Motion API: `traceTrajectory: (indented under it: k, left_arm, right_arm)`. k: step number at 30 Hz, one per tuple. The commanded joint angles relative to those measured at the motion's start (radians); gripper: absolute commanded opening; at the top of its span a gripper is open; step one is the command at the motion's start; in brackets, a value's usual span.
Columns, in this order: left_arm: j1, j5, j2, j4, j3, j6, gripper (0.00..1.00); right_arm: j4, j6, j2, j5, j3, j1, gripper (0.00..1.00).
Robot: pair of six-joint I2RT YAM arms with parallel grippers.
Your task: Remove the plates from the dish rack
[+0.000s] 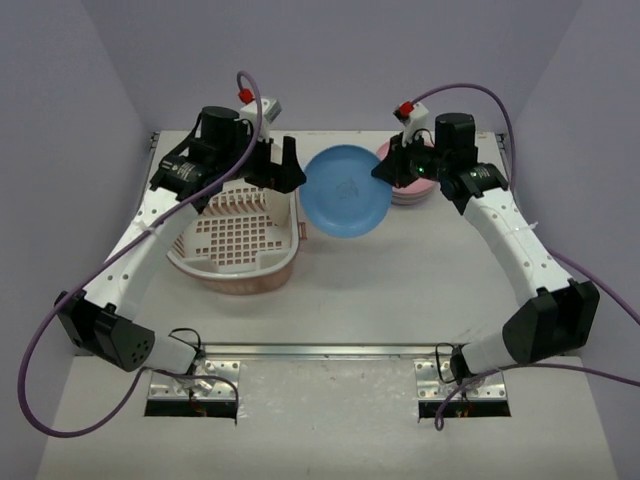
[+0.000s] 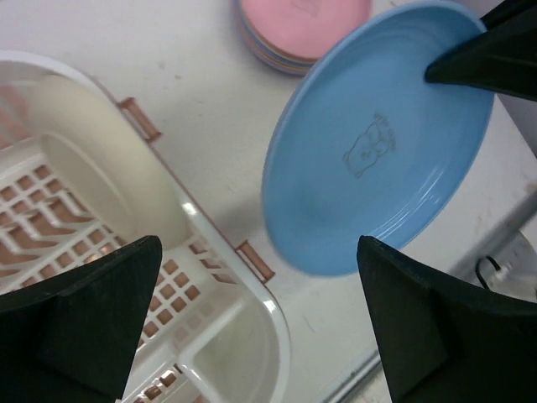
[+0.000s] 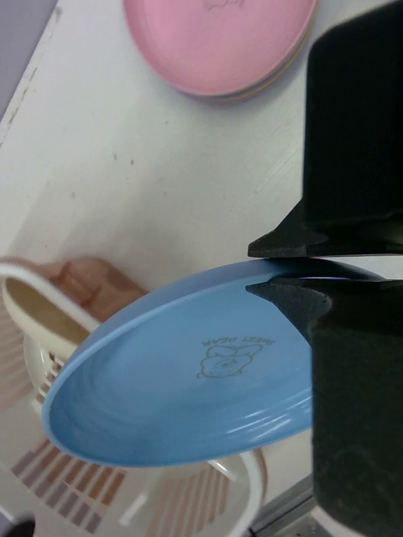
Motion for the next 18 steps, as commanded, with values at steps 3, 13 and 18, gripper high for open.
traceTrajectory:
  k: [3,13,18]
  left_arm:
    - [0.004,-0.468,-0.135,0.158,-0.046,-0.074,1.00]
    - [0.003,-0.735,-0.178,0.239,-0.187,-0.054,0.97]
    - [-0.004,-0.817,-0.153,0.236,-0.225,-0.033,0.95]
  right_arm:
    - [0.034,0.223,0.166,0.082,0.179,-0.246,0.00]
    - [0.027,0.392,0.524,0.096,0.417,-0.415,0.00]
    - [0.028,0.386,0.638,0.105,0.473,-0.433,0.00]
